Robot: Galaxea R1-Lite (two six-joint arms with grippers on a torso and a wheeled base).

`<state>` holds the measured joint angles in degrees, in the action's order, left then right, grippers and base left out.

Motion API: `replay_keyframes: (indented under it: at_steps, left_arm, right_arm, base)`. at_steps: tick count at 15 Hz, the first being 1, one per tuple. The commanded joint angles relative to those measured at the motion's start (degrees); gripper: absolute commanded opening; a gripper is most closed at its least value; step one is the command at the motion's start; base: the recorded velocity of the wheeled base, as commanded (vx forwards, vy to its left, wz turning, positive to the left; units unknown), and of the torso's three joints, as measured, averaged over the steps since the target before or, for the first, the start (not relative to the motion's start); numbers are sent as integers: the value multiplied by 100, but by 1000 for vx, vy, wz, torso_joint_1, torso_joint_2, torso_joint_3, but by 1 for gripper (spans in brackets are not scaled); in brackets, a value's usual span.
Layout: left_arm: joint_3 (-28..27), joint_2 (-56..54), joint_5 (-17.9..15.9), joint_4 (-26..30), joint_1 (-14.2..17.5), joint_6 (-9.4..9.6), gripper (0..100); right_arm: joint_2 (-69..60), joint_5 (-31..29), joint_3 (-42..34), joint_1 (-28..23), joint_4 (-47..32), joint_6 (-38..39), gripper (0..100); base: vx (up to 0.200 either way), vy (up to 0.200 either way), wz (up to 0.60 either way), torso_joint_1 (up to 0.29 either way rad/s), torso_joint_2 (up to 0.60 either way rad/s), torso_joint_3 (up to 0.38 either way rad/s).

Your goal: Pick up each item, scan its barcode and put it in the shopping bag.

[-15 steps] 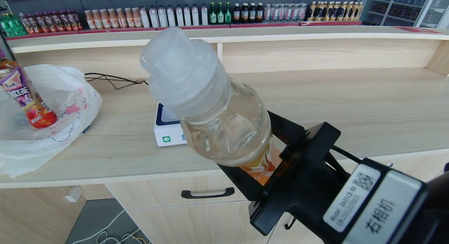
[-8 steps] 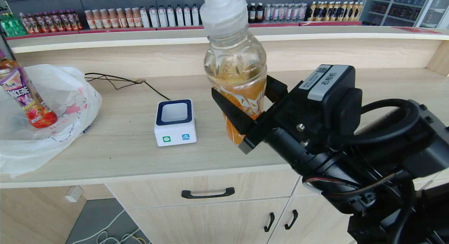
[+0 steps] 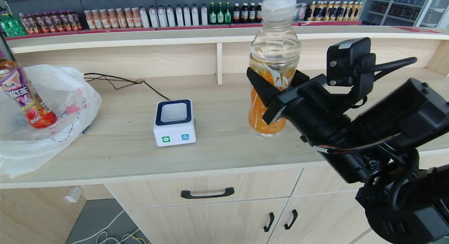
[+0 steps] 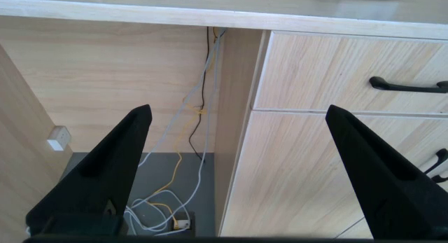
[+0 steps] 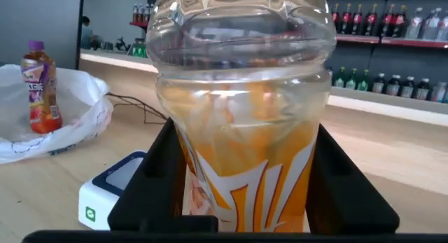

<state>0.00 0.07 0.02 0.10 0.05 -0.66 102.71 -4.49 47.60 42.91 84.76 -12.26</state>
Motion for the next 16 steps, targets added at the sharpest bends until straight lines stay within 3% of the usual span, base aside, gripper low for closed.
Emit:
replay_keyframes:
  at_steps: [1,5,8,12,16]
  left_arm:
    - [0,1,-2,-1,4,-4,100]
    - [0,1,-2,-1,4,-4,100]
    - [0,1,6,-1,4,-4,100]
    - [0,1,6,-1,4,13,100]
    - [0,1,-2,-1,4,31,100]
  right_arm:
    - [-154,-61,-32,-90,-65,400,0]
    - [-146,-791,-58,-151,-56,1279,0]
    - [-137,-817,-603,-468,-21,1244,0]
    - [-58,-773,-515,-1066,-21,1297,0]
    - [21,-773,-243,-1101,-21,1367,0]
  base:
    - [0,0,0,0,0,0]
    - [0,0,0,0,0,0]
    - [0,0,0,0,0,0]
    - [0,0,0,0,0,0]
    - [0,0,0,0,0,0]
